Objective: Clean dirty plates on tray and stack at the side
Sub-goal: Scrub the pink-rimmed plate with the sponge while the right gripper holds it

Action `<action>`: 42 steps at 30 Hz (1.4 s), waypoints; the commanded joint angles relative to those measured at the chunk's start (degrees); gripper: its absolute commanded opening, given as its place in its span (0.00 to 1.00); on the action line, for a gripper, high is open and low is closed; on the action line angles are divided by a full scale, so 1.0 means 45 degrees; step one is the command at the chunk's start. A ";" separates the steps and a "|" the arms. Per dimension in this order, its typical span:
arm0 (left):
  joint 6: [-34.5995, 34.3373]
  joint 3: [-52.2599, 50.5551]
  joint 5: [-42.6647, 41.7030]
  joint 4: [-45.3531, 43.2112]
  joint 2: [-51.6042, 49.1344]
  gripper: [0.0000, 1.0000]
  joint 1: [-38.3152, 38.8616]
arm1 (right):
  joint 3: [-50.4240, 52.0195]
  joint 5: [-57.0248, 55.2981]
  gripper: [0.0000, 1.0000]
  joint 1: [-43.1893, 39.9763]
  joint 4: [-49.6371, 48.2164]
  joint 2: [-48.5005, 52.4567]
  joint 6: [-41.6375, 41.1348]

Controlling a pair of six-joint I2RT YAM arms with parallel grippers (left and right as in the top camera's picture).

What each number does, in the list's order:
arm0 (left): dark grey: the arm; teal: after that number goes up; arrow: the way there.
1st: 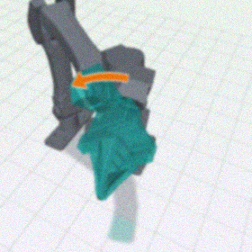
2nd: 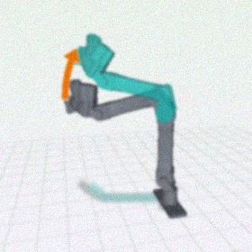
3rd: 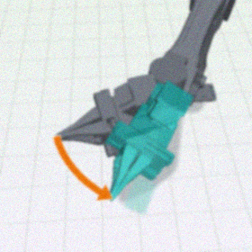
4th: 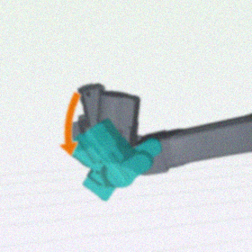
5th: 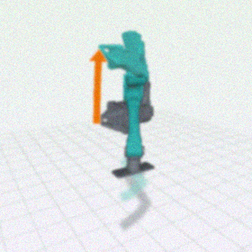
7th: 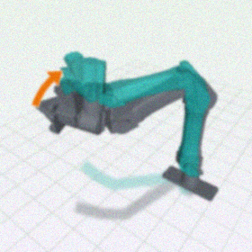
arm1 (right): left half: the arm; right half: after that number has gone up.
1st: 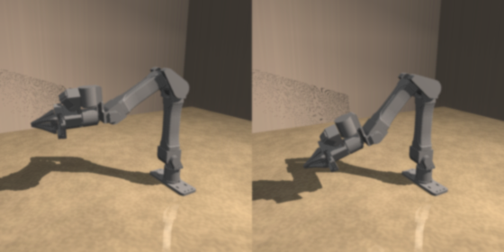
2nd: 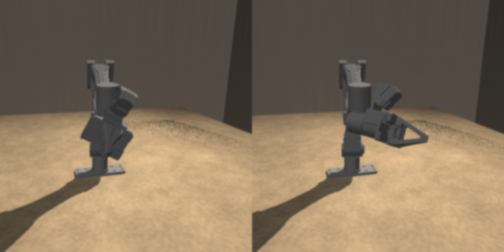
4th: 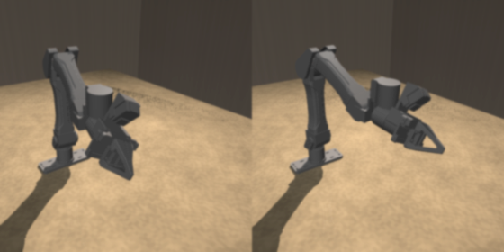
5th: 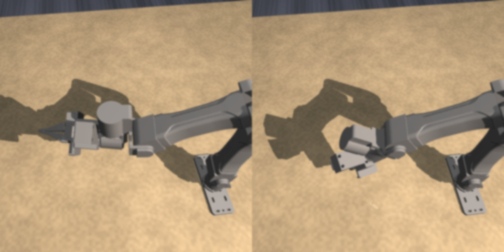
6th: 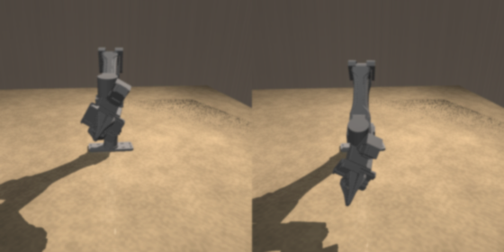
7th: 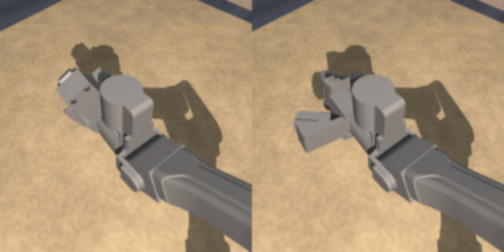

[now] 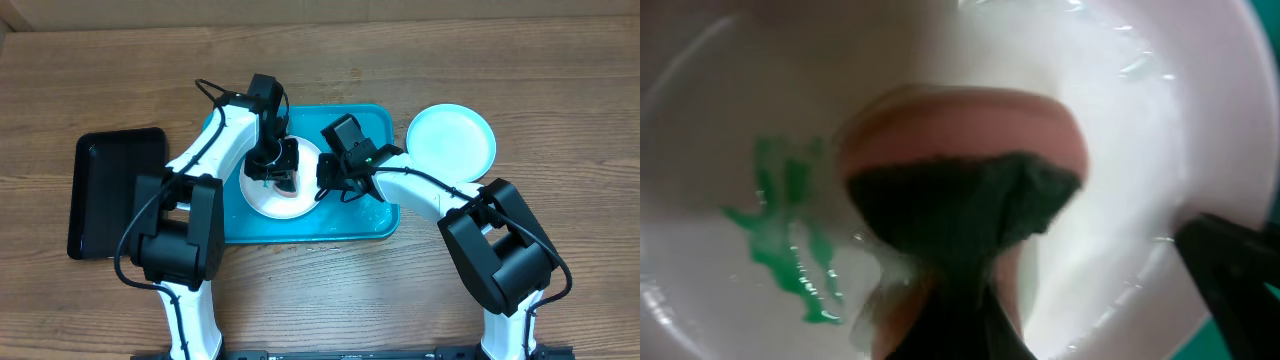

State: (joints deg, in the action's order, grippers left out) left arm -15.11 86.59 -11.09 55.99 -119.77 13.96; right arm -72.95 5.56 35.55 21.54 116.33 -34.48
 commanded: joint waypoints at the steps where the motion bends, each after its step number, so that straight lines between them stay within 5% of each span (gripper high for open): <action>1: -0.0287 -0.0214 0.2939 0.0291 -0.0568 0.04 -0.0053 | 0.0039 -0.0078 0.05 -0.0083 0.0092 0.0107 0.0049; 7: -0.0515 -0.0005 0.5761 0.1205 -0.0525 0.04 -0.0646 | 0.0039 -0.0083 0.05 -0.0083 0.0044 0.0107 0.0049; 13: -0.0850 0.1001 0.5935 0.2016 -0.0525 0.04 -0.1103 | 0.0039 -0.0083 0.05 -0.0083 0.0010 0.0107 0.0049; 26: -0.0646 0.1705 0.0053 0.0423 -0.0554 0.04 -0.0685 | 0.0039 -0.0083 0.05 -0.0083 -0.0010 0.0107 0.0049; 36: -0.0646 0.0160 0.0573 -0.0515 -0.0554 0.04 -0.0189 | 0.0039 -0.0078 0.06 -0.0083 0.0000 0.0107 0.0049; 42: -0.0656 -0.0345 0.3730 0.0602 -0.0544 0.04 -0.0209 | 0.0039 -0.0073 0.06 -0.0083 0.0000 0.0107 0.0049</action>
State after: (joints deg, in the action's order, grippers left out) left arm -17.69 88.23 -4.95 55.29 -121.08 12.80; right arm -72.95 6.00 35.64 21.50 116.33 -34.48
